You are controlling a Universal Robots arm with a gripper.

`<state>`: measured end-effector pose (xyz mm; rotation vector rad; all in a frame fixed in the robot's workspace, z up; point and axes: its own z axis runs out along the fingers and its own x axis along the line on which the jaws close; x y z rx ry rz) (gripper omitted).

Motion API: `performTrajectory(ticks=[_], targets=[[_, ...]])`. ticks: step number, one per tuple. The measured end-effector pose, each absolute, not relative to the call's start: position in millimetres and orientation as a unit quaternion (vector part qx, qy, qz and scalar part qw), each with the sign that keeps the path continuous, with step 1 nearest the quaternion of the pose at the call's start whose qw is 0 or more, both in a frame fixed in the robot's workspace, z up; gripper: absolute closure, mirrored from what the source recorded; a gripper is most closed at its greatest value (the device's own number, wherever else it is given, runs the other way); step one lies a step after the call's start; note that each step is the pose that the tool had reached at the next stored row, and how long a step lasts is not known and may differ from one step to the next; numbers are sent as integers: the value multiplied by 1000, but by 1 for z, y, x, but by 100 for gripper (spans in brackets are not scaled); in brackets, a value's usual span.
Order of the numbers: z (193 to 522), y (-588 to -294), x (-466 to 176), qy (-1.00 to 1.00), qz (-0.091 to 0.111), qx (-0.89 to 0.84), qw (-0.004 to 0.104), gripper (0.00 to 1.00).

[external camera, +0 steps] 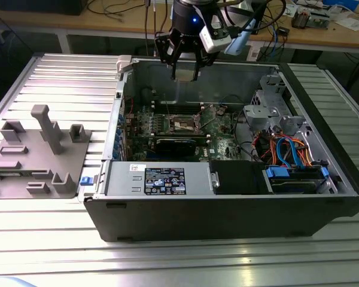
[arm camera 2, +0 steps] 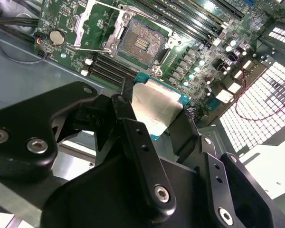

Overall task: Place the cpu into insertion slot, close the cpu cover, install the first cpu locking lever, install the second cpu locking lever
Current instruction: 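Place the cpu into insertion slot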

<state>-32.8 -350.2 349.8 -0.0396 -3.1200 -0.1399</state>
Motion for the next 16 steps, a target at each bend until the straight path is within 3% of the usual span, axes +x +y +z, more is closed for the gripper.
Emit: performTrajectory(ticks=[16], targets=[[346, -350, -33, -999, -45, -13, 9, 46]])
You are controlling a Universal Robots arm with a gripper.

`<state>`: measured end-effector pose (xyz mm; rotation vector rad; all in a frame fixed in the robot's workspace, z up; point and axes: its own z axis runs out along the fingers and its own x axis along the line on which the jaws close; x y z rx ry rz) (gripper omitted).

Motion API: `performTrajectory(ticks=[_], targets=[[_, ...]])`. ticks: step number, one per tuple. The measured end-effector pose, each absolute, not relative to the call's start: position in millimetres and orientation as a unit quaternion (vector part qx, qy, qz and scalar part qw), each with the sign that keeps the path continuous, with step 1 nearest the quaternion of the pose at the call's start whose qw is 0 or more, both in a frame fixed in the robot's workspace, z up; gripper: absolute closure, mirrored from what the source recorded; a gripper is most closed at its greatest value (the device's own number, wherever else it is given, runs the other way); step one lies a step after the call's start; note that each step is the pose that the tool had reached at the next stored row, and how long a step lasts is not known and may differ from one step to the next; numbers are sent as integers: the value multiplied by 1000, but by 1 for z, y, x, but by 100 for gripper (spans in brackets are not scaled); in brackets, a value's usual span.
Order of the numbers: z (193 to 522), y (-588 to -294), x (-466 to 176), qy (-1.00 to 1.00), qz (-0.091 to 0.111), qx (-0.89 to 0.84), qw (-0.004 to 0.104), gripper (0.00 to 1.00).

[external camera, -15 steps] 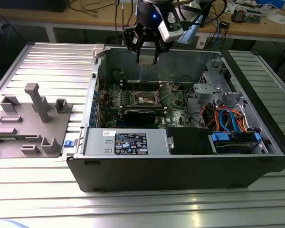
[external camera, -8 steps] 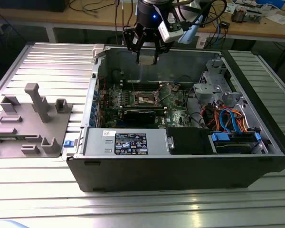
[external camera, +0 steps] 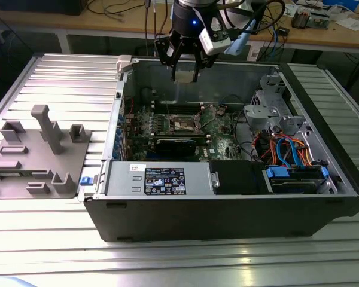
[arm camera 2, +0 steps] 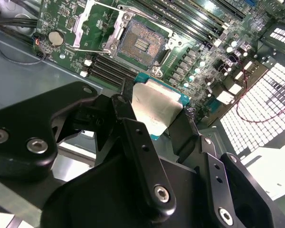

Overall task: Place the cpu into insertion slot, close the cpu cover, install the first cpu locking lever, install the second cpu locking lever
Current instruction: 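Place the cpu into insertion slot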

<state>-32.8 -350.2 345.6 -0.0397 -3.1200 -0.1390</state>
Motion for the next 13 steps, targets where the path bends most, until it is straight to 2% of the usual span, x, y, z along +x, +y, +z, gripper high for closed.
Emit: performTrajectory(ticks=[13], targets=[[342, -350, -33, -999, -43, -13, 9, 46]])
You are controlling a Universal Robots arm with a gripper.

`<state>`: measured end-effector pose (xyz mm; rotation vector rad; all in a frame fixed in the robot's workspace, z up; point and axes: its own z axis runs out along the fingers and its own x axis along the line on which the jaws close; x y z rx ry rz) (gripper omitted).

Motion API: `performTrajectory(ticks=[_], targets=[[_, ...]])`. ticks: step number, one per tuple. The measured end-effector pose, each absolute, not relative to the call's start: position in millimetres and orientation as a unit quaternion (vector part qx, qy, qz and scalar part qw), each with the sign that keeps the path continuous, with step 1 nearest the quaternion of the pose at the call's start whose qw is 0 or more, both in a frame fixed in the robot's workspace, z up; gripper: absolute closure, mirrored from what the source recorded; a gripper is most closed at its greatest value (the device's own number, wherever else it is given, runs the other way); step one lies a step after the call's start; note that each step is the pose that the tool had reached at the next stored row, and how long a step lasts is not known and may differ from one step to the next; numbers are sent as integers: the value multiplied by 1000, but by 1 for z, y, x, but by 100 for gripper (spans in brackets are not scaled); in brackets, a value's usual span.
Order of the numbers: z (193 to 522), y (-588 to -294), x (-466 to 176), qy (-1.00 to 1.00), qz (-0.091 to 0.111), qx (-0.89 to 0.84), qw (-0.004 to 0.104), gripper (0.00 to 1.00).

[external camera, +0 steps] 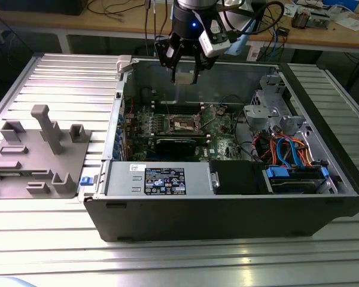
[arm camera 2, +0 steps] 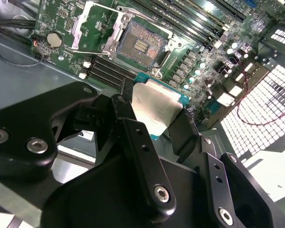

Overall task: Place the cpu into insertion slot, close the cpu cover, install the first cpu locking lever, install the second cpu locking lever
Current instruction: 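Place the cpu into insertion slot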

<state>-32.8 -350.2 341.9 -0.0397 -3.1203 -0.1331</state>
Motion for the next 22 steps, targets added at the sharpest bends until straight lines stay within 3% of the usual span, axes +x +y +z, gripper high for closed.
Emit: performTrajectory(ticks=[22], targets=[[337, -350, -33, -999, -42, -13, 9, 46]])
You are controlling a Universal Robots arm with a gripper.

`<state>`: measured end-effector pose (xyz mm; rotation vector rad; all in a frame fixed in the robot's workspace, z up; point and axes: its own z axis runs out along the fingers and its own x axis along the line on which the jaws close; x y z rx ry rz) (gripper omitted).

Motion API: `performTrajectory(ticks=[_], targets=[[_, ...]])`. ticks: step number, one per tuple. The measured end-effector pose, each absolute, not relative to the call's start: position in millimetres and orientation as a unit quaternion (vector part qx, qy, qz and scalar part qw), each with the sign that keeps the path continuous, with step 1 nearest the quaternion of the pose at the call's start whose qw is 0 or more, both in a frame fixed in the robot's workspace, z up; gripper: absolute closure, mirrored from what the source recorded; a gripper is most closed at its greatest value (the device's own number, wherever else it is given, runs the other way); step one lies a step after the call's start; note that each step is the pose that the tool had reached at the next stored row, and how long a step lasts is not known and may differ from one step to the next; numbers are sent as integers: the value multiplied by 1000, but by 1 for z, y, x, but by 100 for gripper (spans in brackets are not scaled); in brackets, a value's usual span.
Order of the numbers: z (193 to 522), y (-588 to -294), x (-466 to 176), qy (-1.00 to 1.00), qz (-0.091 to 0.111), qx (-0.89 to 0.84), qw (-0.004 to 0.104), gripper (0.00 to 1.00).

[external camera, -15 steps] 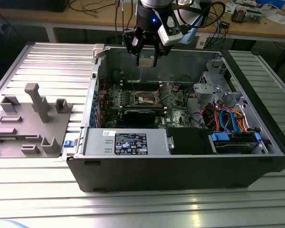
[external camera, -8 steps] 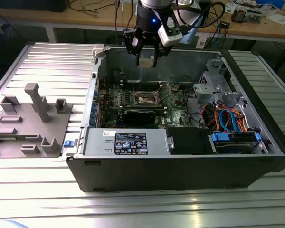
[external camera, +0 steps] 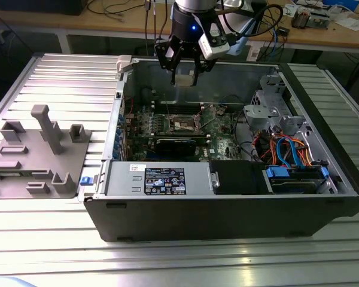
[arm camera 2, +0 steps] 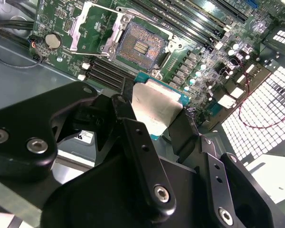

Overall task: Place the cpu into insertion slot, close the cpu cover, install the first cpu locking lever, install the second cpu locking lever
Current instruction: 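Place the cpu into insertion slot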

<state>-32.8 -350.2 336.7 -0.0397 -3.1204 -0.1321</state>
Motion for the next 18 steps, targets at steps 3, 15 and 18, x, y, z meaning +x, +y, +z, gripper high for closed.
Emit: performTrajectory(ticks=[3, 15, 18], targets=[[337, -350, -33, -999, -42, -13, 9, 46], [337, -350, -33, -999, -42, -23, 9, 46], [337, -350, -33, -999, -42, -28, 8, 46]])
